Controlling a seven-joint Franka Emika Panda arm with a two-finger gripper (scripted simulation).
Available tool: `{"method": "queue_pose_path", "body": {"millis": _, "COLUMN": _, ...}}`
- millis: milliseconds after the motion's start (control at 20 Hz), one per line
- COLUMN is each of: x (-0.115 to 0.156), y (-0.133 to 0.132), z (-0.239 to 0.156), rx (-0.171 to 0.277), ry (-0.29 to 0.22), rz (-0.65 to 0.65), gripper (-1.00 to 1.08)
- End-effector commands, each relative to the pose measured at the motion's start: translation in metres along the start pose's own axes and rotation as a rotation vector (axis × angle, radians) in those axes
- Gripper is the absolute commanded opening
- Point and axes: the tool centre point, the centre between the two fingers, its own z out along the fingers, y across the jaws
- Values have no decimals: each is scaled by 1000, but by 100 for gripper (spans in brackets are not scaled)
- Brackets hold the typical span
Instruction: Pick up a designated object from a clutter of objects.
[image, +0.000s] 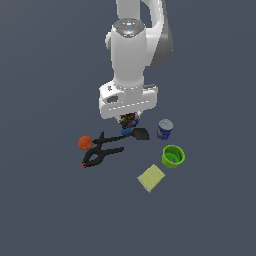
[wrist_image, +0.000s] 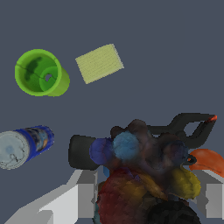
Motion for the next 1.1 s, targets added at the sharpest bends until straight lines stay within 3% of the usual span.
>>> {"method": "queue_pose_path", "body": {"millis": 0, "x": 0, "y": 5, "z": -25, "rx": 0, "ry": 0, "rz": 0, "gripper": -100}}
{"method": "queue_pose_path", "body": {"millis": 500, "x": 3, "y": 25, "z": -108, "rx": 0, "ry": -2, "rz": 1, "gripper": -100}}
{"method": "queue_pose_path", "body": {"millis": 1050, "x": 7, "y": 35, "z": -147, "rx": -1, "ry": -4, "rz": 1, "gripper": -100}}
